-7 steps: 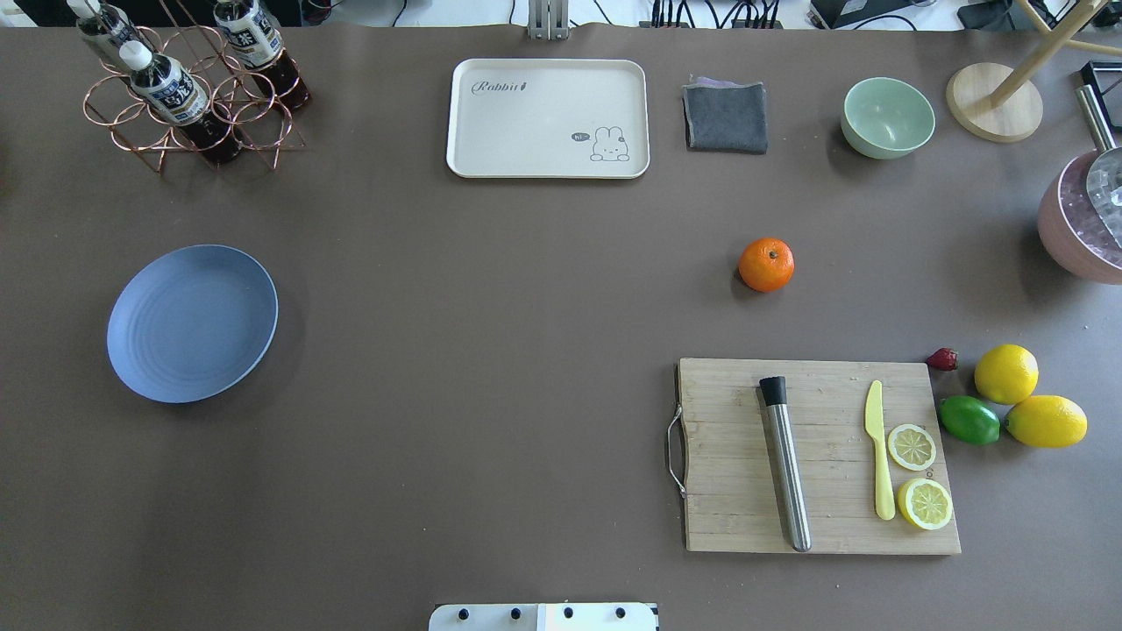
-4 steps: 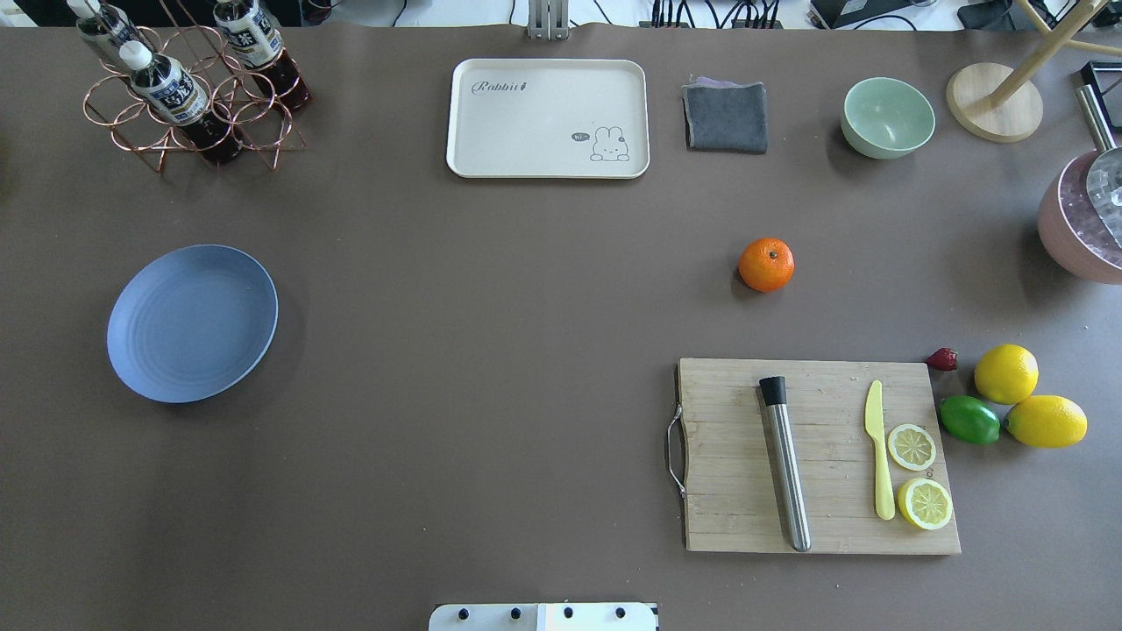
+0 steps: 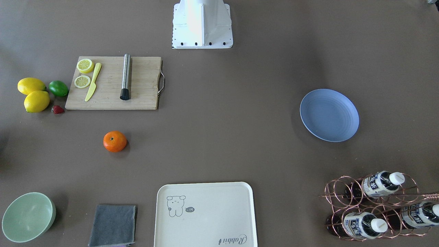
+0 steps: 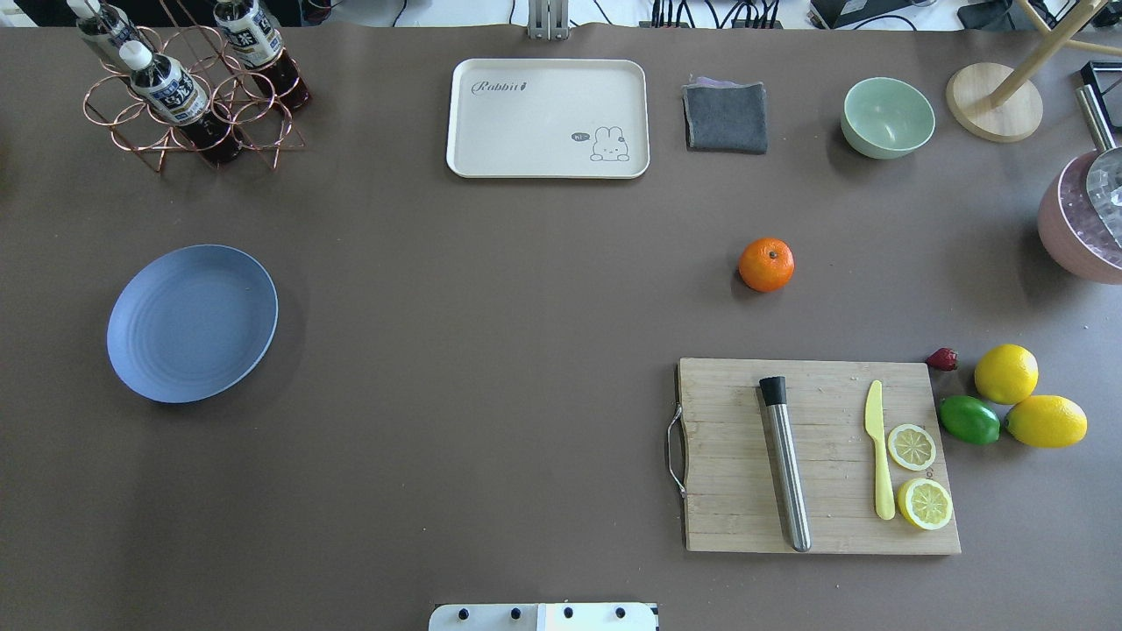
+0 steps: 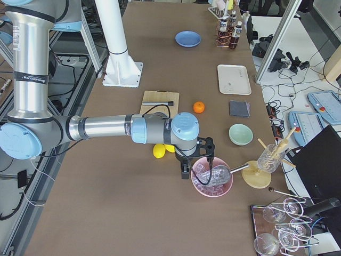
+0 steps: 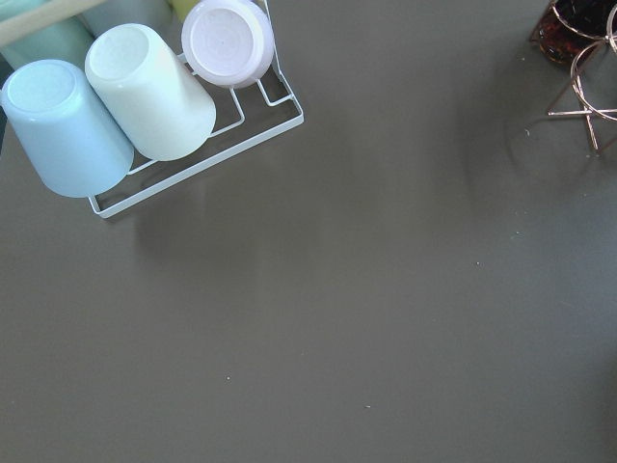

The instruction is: Pick orange to plate

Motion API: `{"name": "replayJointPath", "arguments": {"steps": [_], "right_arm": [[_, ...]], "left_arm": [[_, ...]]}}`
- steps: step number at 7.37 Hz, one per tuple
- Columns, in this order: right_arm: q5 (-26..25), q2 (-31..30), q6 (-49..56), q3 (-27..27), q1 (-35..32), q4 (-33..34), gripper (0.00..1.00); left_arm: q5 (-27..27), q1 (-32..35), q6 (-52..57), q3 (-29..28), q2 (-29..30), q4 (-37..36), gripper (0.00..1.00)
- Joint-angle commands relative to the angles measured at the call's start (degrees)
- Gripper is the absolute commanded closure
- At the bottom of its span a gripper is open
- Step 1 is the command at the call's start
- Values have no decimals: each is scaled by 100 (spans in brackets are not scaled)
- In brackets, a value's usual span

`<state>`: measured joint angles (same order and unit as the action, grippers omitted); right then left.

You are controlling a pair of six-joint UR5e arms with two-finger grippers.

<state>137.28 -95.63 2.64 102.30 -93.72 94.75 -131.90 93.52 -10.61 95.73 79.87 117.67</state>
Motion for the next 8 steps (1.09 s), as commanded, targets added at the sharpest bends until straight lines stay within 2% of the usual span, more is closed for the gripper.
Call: {"name": "replayJointPath", "arguments": {"steps": [1,2,4,5,7,8], "right_arm": [[0,18,-18,27,11,0,0],[9,218,-479,210,203,0,0],[-35,788,-1743,335,1106,-9,0],[-35,1000,-2037,352,1302,-35,0],[-35,1046,-2720,344,1600,-708,0],[-70,1046,-3795,335,2011,-1434,0]], "left_arm": [[-89,-27,-11,-98,2,134,2],[-395,-123,-20,-98,71,143,2],[-415,-806,-595,-90,387,274,2],[-380,-1123,-870,-116,493,596,2],[-371,-1694,-2104,-238,555,1378,2],[-371,-1862,-2556,-613,625,2008,2]]}}
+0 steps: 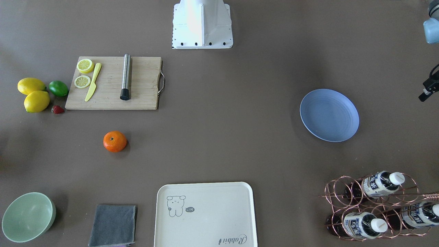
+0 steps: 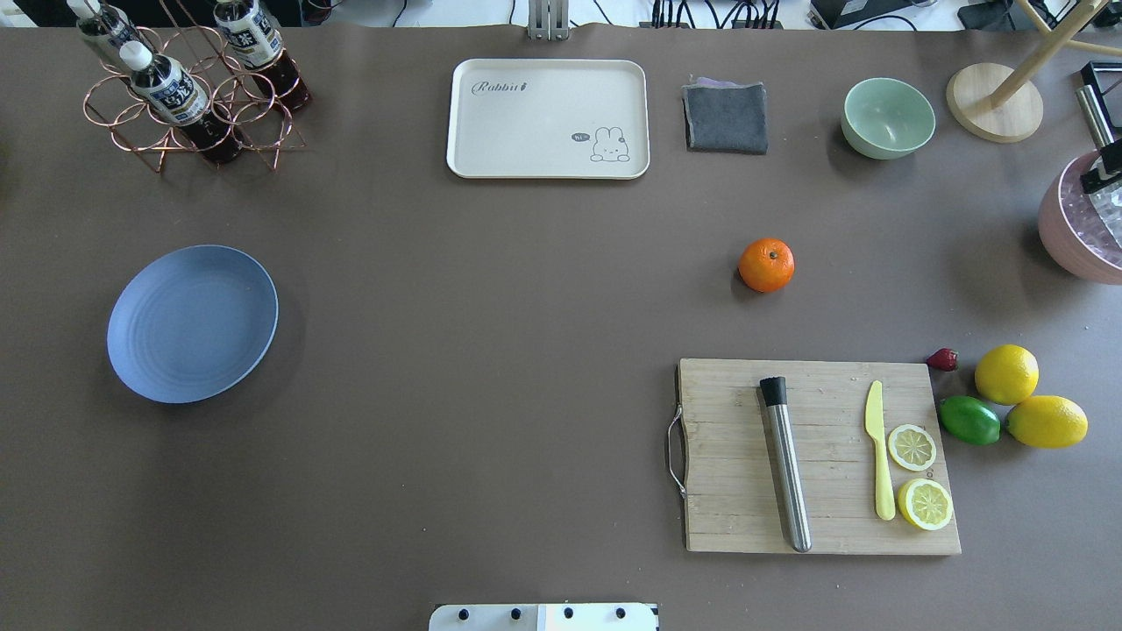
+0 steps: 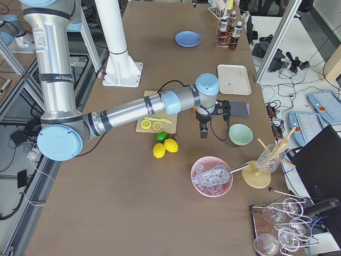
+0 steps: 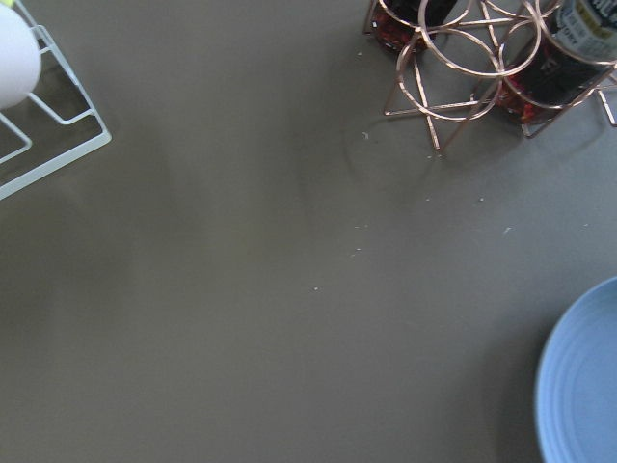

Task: Pick orange to plate
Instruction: 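Move the right gripper over the orange while the left reaches the blue plate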

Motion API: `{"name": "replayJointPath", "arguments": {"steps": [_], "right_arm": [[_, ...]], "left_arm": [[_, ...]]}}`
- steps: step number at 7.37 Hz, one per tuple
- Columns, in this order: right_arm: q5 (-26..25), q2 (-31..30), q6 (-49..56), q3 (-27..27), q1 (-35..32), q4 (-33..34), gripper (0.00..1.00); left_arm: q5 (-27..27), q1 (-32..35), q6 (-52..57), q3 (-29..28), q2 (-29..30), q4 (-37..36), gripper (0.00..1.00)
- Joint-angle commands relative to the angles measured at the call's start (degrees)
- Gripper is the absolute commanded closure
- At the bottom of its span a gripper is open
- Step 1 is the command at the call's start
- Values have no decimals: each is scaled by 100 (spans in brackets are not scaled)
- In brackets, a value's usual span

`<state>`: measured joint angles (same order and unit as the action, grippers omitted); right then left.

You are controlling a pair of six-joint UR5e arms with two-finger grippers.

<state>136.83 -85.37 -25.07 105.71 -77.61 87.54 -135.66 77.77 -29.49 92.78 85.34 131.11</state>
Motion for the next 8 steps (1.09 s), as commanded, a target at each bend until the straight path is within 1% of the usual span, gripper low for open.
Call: {"name": "replayJointPath", "arguments": {"steps": [1,2,3,4,5,6,8], "right_arm": [[-278,12,-1966,-15,823,-1408,0],[-515,73,-2628,2,1253,-1737,0],[-848,230,-3148,11,1632,-1784,0],[-1130,318,-3388,11,1931,-1785,0],[-1254,345,-3426,11,2082,-1785,0],[-1369,415,-3435,-32,2206,-1785,0],[-1379,460,-3600,-59,2321,-1785,0]], "left_arm": [[4,-411,-1029,-809,235,1261,2],[30,-612,-1381,-1162,350,1737,2],[205,-744,-1550,-1218,386,1881,2],[502,-1033,-1769,-1175,386,1996,2],[671,-1323,-2049,-1183,473,2197,2],[829,-1596,-2418,-1174,640,2208,2],[1338,-2176,-2527,-1192,756,2208,2]]}}
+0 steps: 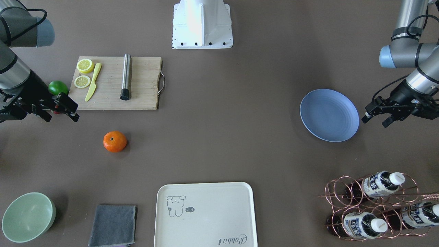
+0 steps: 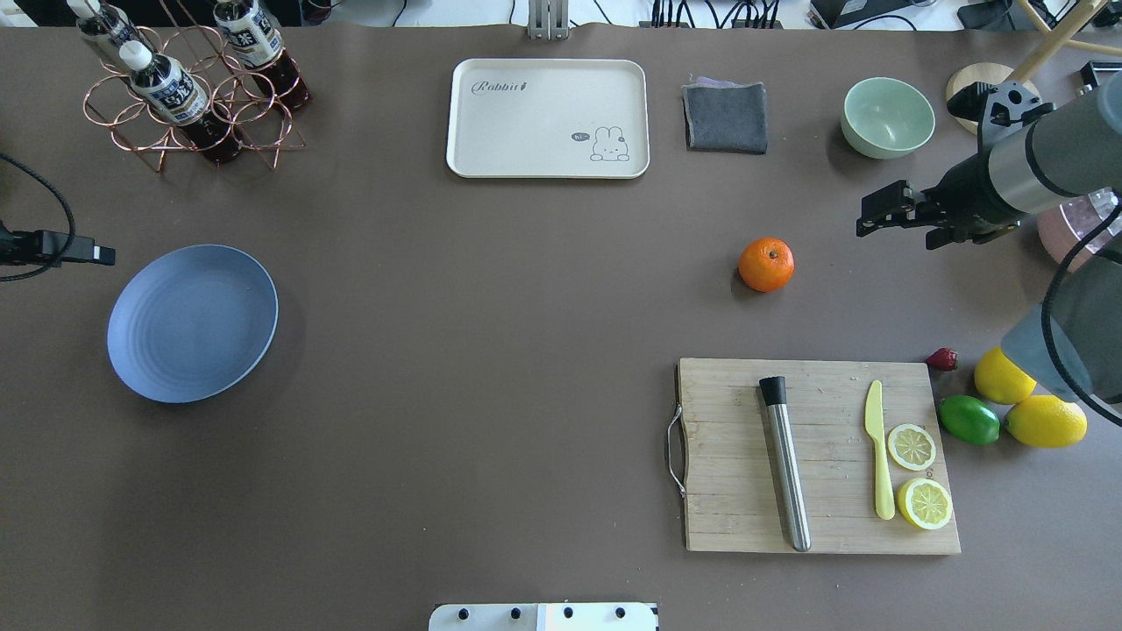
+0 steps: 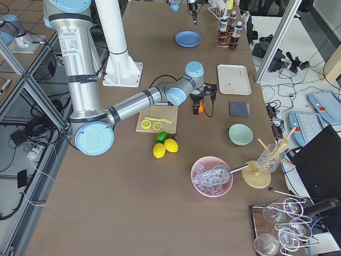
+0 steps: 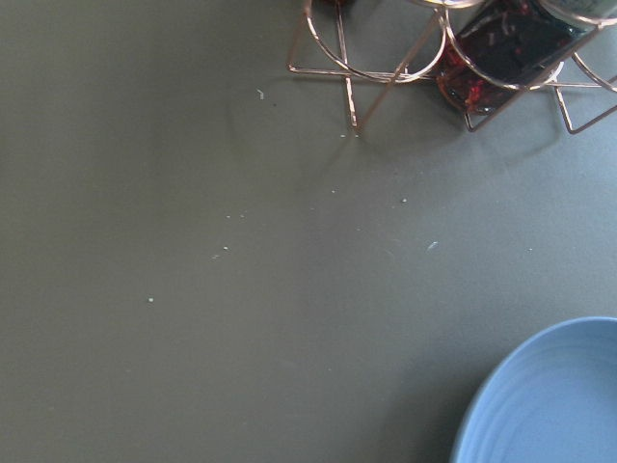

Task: Pick orange to plate
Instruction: 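Move the right gripper over the orange while the left reaches the blue plate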

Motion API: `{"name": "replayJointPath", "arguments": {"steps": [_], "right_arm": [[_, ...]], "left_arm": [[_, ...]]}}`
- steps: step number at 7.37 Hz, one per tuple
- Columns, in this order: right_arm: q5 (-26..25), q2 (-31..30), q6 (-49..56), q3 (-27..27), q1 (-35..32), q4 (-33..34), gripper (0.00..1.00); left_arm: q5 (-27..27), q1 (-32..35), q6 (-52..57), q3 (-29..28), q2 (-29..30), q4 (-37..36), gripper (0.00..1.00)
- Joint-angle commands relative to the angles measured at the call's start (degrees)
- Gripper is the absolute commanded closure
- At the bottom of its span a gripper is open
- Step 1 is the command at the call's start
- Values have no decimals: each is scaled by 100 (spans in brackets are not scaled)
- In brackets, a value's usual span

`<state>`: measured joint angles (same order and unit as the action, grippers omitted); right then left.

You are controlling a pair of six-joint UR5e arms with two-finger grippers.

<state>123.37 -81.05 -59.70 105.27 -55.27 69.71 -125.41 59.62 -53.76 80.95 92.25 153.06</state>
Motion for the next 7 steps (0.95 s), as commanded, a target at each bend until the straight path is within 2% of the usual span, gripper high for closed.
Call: {"name": "replayJointPath", "arguments": {"steps": [1,4,5,6,7], "right_arm": [[-189,141,-356,-15,148,-1,0],[-322,168,-701,134,218,-1,0],[-444,168,-727,134,306,-1,0],[-576,177,-910,143,420,-1,0],[-612,186,-964,222,473,-1,0]], "left_arm": [[377,-459,-108,-26,65,13,3],[325,-478,-56,-149,48,162,7],[325,-478,-73,-149,13,171,33],[325,-478,-82,-201,-14,310,45],[333,-487,-99,-393,-14,599,44]]}}
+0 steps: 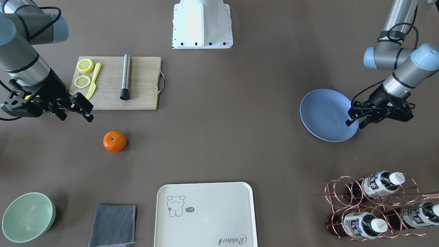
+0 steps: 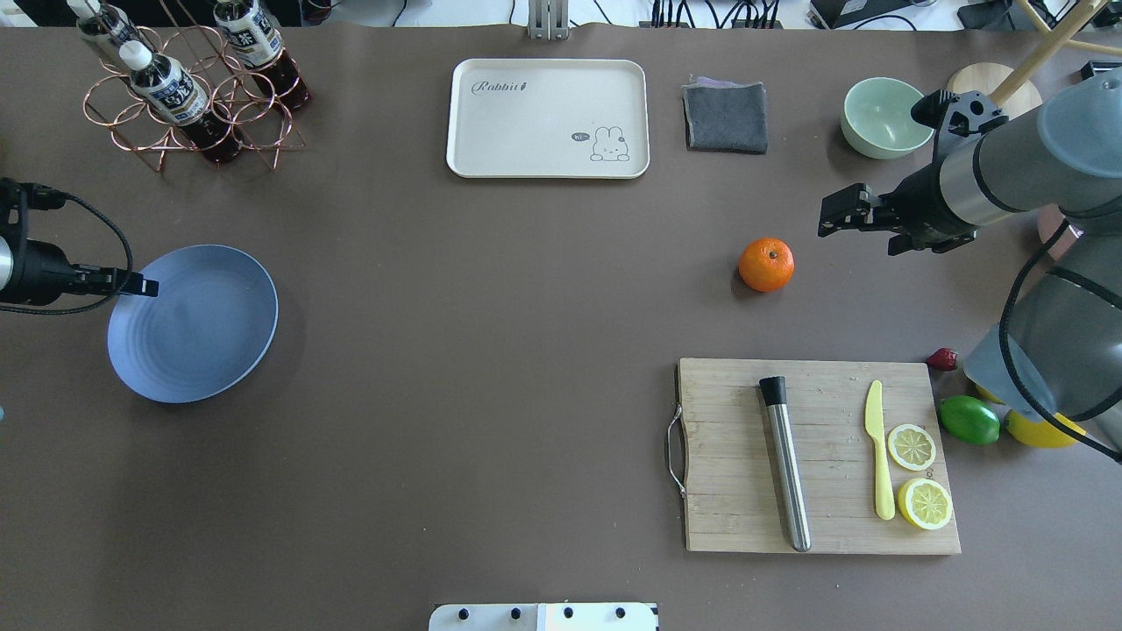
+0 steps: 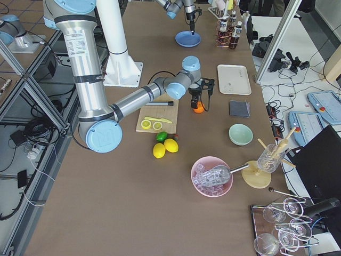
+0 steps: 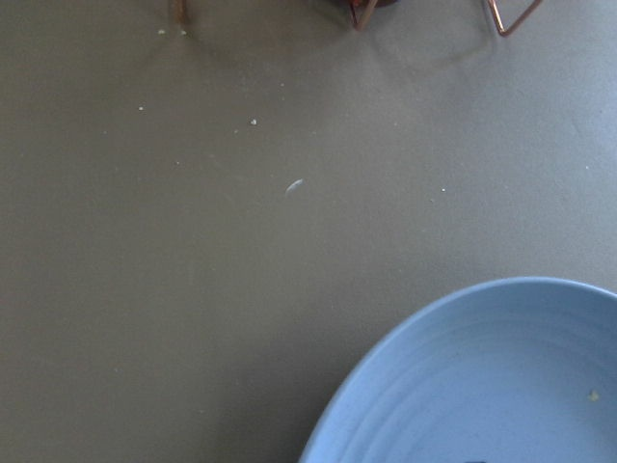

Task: Pick orange to plate
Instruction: 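Move the right gripper over the orange while the left reaches the blue plate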

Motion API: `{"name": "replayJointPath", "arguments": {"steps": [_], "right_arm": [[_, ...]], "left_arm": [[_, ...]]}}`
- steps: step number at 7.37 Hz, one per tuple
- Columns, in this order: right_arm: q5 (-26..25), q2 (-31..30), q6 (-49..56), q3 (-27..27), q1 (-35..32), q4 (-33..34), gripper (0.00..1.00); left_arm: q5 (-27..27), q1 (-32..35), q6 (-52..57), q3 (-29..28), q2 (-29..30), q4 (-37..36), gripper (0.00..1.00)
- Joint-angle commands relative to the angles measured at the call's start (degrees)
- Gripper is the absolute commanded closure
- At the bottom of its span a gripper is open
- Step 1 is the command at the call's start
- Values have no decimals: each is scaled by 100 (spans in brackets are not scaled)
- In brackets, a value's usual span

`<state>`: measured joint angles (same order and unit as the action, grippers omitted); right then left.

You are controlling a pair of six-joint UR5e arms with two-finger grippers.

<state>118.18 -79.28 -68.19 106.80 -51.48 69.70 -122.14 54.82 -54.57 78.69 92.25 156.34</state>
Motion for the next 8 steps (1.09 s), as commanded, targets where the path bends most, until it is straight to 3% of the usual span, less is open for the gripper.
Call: {"name": "replayJointPath", "arguments": {"steps": [1,2,3,6,7,8], "right_arm": [[-103,1,-116,77,112,9,0],[-129,1,-116,69,112,9,0],[-138,1,-116,60,112,9,0],[-138,0,-107,16,103,35,0],[-129,1,-107,7,103,44,0],[-129,9,-107,7,85,53,0]], "left_arm": [[6,-7,-27,-222,-14,379,44],[-3,-7,-45,-188,-14,380,57],[-12,-7,-45,-153,-5,380,99],[-12,-199,-358,-153,144,292,100],[-238,-200,-518,-144,249,283,100],[-884,-95,-589,-153,363,274,100]]}}
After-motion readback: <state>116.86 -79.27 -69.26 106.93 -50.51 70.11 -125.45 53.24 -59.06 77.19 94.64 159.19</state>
